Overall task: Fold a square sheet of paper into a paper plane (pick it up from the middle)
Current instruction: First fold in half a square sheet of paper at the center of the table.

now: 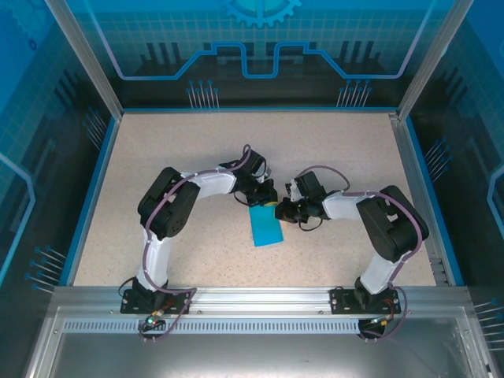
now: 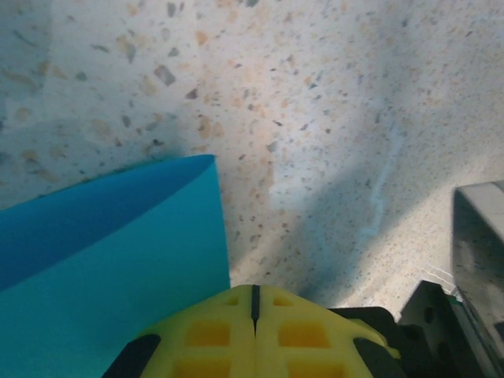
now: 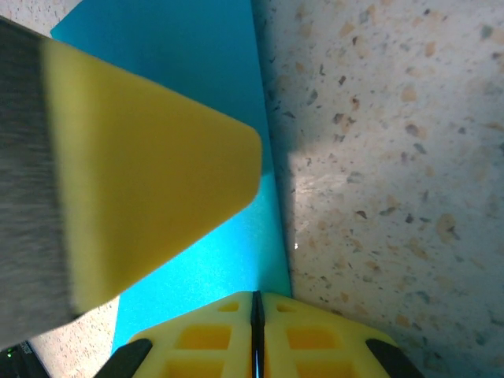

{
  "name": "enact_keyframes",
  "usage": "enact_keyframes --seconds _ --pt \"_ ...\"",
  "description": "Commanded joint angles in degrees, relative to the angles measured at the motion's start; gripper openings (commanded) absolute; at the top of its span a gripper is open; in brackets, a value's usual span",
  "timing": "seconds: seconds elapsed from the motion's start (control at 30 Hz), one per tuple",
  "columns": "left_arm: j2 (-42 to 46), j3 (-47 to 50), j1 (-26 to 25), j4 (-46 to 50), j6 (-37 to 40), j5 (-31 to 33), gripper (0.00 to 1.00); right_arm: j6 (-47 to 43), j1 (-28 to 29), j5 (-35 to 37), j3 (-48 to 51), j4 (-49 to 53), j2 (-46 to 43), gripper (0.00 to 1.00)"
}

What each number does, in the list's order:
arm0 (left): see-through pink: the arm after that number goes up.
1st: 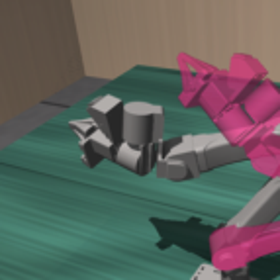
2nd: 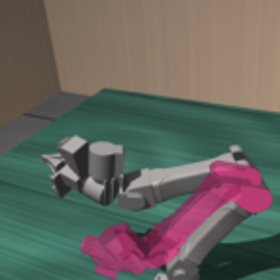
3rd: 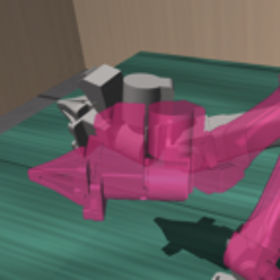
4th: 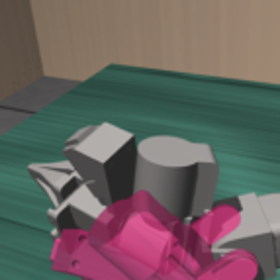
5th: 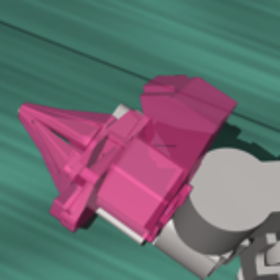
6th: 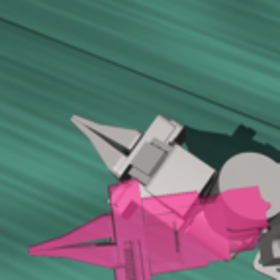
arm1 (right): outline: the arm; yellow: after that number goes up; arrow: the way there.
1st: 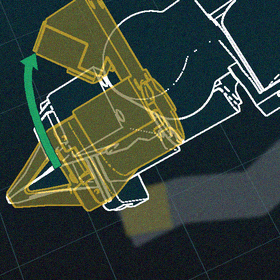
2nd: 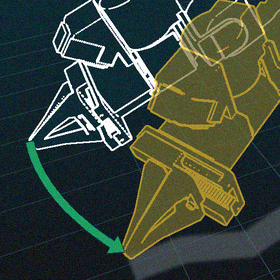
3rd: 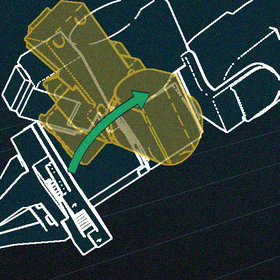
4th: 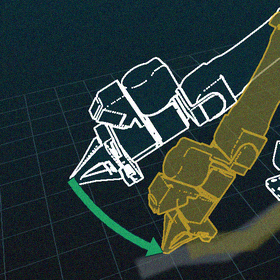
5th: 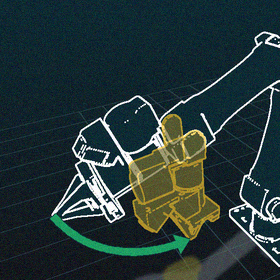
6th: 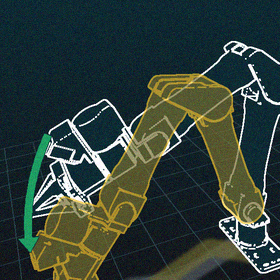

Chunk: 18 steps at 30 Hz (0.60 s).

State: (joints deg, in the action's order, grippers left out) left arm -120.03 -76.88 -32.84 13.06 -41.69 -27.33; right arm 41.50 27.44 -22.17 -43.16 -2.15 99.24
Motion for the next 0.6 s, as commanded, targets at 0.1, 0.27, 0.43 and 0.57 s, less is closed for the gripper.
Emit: enact_keyframes --seconds 0.1,0.27,0.43,0.57 --pt "-2.4 -1.33 -0.47 2.44 1.89 0.93 0.03 -2.43 0.44 0.21 -0.17 5.37 0.79 0.1" --pt "-2.94 0.32 -0.46 2.58 1.97 2.69 0.03 -4.35 0.46 -0.45 -0.27 9.25 -0.01 0.1" --pt "-3.25 2.08 -0.47 2.65 1.53 4.64 0.02 -4.83 0.42 -2.9 -0.24 14.2 -0.32 0.1" --pt "-3.61 3.28 -0.46 2.59 1.26 5.49 0.02 -5.02 0.6 -3.67 1.51 16.48 -1.87 0.1"
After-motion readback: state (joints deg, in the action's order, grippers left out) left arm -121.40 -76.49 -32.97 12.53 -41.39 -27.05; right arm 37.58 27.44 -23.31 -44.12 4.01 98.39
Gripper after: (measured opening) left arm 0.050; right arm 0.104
